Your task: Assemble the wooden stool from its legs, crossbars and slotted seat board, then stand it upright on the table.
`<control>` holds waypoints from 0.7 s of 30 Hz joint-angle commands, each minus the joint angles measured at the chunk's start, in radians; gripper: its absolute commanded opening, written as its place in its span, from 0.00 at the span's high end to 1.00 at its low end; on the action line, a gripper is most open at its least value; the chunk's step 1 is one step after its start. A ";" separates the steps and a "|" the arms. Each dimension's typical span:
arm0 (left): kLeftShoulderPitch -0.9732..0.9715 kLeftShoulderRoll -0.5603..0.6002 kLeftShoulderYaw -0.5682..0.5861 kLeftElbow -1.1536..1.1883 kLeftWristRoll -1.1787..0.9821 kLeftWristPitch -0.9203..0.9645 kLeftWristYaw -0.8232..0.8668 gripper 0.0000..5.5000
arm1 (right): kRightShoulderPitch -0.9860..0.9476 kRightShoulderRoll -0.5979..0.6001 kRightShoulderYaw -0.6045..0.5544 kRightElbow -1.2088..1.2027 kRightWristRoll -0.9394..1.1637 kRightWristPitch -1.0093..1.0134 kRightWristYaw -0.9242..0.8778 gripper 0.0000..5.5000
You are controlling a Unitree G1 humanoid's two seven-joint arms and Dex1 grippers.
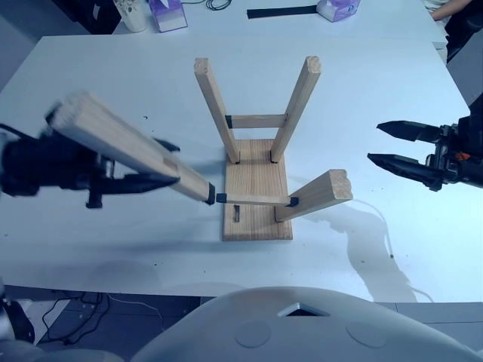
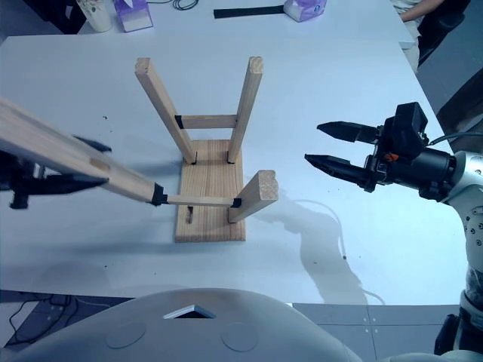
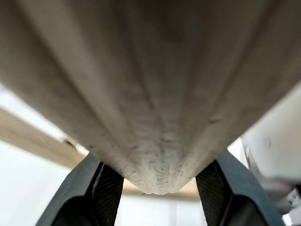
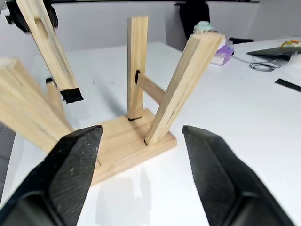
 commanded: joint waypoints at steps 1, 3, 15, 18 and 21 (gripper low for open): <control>0.074 -0.057 -0.037 -0.037 0.062 -0.084 0.032 0.63 | -0.074 -0.039 0.068 0.029 -0.027 -0.030 0.036 0.43; 0.083 -0.082 -0.046 -0.054 0.039 -0.080 0.059 0.63 | -0.076 -0.049 0.097 0.030 -0.044 -0.041 0.054 0.43; 0.181 -0.151 -0.164 -0.116 0.113 -0.178 0.131 0.63 | -0.121 -0.062 0.163 0.059 -0.073 -0.066 0.090 0.43; 0.187 -0.179 -0.205 -0.112 0.154 -0.219 0.164 0.63 | -0.127 -0.060 0.177 0.056 -0.076 -0.070 0.091 0.43; 0.171 -0.189 -0.221 -0.101 0.159 -0.237 0.188 0.63 | -0.133 -0.062 0.184 0.057 -0.077 -0.073 0.092 0.43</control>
